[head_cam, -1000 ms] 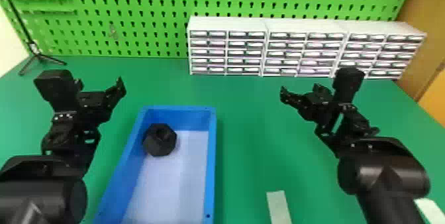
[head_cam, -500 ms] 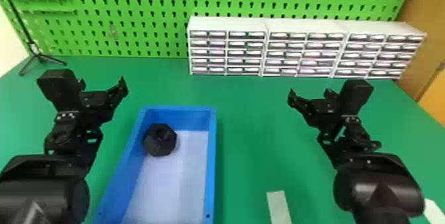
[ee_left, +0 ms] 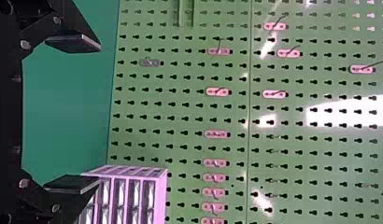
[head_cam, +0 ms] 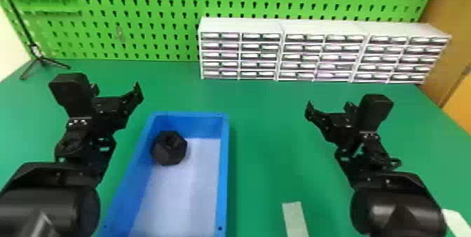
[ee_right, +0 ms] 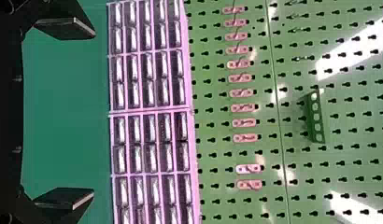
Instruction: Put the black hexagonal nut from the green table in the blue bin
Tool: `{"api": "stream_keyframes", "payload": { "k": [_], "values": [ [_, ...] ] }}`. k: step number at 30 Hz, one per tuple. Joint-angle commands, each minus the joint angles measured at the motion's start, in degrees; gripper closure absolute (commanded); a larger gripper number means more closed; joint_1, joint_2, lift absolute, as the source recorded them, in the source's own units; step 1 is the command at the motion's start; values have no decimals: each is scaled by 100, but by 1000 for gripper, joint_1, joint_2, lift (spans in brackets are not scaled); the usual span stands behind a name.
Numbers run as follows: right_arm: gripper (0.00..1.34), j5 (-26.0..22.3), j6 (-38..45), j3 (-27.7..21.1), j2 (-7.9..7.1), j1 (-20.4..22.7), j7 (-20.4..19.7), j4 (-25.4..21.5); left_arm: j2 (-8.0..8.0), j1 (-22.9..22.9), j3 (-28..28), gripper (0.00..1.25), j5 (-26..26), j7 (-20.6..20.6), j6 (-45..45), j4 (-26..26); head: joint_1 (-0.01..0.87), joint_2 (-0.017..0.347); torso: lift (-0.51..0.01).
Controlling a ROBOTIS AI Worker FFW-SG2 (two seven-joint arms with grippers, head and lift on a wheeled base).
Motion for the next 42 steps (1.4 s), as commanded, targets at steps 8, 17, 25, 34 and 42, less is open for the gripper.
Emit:
{"api": "stream_keyframes", "payload": {
  "k": [8, 17, 25, 34, 42],
  "values": [
    [113, 9, 20, 21, -9, -9, -2, -20, 0, 17, -12, 266, -40, -7, 83, 0, 683, 28, -96],
    [113, 36, 108, -14, -26, -18, -2, -90, 0, 61, -12, 266, -57, -7, 118, 0, 683, 28, -96],
    [108, 71, 178, 3, -53, -18, -2, -125, 0, 87, -12, 266, -31, -7, 118, 0, 683, 28, -96],
    [111, 97, 266, 21, -61, -9, -2, -196, 0, 114, 6, 266, -31, -7, 118, 0, 683, 28, -96],
    [113, 106, 336, 47, -61, 18, -2, -213, 0, 122, 14, 266, -31, -7, 118, 0, 683, 28, -96]
  ]
}}
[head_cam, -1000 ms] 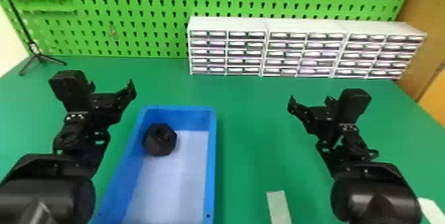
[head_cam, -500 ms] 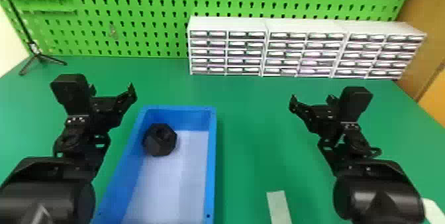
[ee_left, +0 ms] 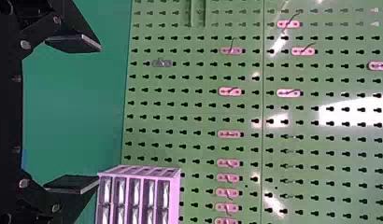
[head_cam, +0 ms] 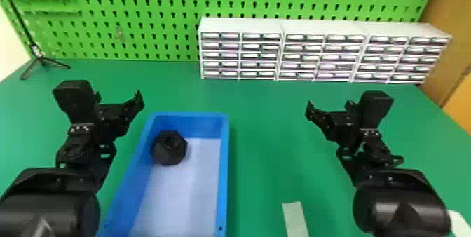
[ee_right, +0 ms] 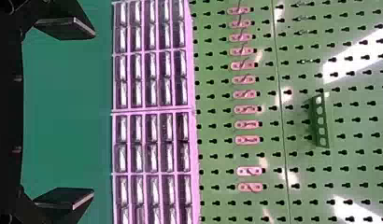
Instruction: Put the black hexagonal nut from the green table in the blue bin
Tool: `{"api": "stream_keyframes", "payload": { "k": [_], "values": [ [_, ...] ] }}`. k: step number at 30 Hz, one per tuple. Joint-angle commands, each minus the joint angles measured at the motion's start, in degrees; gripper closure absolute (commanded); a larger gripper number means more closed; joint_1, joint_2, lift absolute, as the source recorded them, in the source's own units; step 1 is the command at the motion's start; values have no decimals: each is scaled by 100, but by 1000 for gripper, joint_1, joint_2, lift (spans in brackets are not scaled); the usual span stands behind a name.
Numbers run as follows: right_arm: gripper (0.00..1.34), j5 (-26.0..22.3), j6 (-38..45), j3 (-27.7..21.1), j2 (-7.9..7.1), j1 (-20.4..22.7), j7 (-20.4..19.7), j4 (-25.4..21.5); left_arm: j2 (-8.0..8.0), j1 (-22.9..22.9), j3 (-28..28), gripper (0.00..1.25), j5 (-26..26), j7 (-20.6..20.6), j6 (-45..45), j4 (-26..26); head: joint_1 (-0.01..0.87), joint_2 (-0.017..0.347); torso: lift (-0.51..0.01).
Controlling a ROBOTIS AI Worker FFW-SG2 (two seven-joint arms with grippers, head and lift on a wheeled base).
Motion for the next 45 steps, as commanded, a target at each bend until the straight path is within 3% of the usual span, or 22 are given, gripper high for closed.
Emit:
{"api": "stream_keyframes", "payload": {
  "k": [1, 45],
  "values": [
    [113, 2, 60, 16, 0, 6, 0, -12, 0, 2, 6, 266, 0, 0, 0, 0, 683, 28, -96],
    [113, -7, 60, 25, -35, -20, 0, -12, 0, -16, -3, 266, -9, 0, 0, 0, 683, 28, -96]
  ]
}}
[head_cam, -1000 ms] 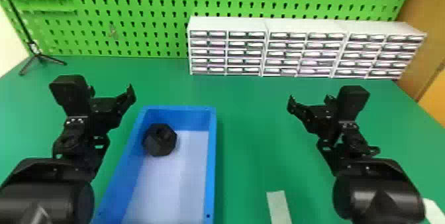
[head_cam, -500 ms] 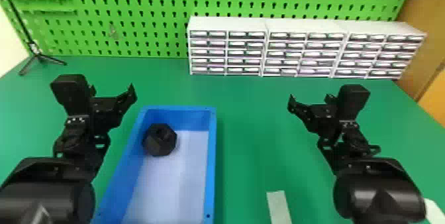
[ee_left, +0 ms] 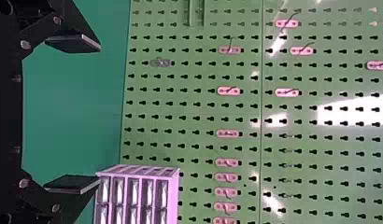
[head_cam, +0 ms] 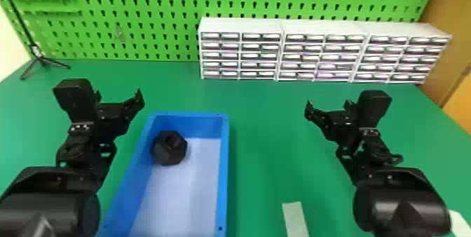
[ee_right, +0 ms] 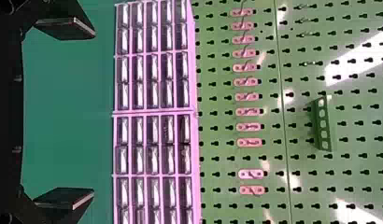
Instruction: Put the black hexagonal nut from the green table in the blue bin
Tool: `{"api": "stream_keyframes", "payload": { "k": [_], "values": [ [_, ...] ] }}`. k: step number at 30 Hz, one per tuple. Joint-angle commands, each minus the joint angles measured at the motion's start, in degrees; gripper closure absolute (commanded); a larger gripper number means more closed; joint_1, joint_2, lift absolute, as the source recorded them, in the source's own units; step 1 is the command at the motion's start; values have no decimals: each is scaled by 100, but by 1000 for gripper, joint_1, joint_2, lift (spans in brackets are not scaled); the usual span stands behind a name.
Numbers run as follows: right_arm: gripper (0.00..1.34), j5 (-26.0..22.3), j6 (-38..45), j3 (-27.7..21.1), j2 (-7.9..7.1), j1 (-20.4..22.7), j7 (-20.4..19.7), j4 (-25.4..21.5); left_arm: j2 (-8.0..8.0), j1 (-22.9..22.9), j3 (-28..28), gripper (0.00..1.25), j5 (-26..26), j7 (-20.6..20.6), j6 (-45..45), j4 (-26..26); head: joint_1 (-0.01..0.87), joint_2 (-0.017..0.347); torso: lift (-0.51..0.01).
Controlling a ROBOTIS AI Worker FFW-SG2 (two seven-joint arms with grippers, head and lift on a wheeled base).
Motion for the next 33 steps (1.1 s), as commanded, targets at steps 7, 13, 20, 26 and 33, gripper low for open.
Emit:
{"api": "stream_keyframes", "payload": {
  "k": [7, 13, 20, 26, 33],
  "values": [
    [113, -11, 0, -18, 0, 2, 0, 0, 0, 9, 7, 266, 0, 0, 0, 0, 683, 28, -96],
    [113, -11, 0, -26, 9, 11, 0, 0, 0, 9, 7, 266, 0, 0, 0, 0, 683, 28, -96],
    [113, -11, 0, -26, 27, 20, 0, 0, 0, 9, 7, 266, 0, 0, 0, 0, 683, 28, -96],
    [113, -29, 0, -26, 27, 20, 0, 0, 0, 9, 7, 266, 9, 0, 0, 0, 683, 28, -96],
    [113, -29, 0, -26, 27, 20, 0, 0, 0, 9, -2, 266, 9, 0, 0, 0, 683, 28, -96]
  ]
}}
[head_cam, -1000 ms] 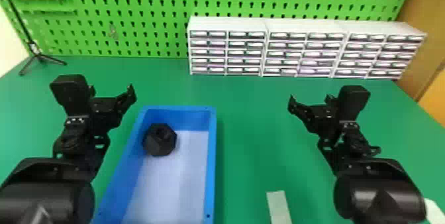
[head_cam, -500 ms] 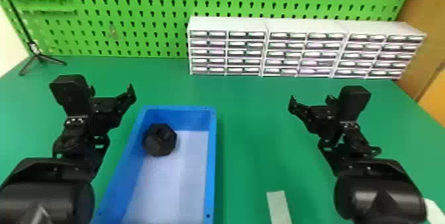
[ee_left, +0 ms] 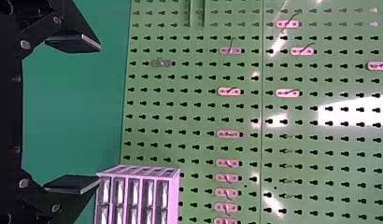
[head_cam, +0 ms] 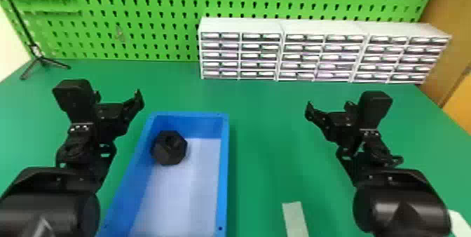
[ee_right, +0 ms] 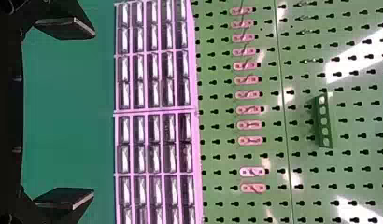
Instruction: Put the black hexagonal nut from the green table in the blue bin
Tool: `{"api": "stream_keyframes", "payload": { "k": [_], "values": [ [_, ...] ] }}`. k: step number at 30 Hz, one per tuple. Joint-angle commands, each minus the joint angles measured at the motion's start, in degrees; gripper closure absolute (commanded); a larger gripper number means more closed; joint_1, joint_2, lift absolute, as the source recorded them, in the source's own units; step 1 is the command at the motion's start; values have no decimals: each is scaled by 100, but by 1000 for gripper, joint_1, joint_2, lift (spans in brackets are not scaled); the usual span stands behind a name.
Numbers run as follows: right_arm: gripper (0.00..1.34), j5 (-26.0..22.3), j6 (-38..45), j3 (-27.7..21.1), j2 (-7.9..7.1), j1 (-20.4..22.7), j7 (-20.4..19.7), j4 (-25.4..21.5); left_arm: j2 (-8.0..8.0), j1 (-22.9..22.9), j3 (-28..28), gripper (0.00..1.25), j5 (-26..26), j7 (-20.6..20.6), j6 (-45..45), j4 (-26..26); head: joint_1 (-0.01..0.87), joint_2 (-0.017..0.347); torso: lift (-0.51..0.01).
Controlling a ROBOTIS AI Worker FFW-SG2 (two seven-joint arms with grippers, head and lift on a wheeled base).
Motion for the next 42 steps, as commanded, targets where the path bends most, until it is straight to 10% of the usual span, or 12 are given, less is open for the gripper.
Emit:
{"api": "stream_keyframes", "payload": {
  "k": [1, 42],
  "values": [
    [113, -1, 0, 8, 0, 0, 0, 0, 0, 0, 0, 266, 0, 0, 0, 0, 683, 28, -96],
    [113, -36, 0, 52, -18, -18, 0, 9, 0, -9, 18, 266, 0, 0, 0, 0, 683, 28, -96]
  ]
}}
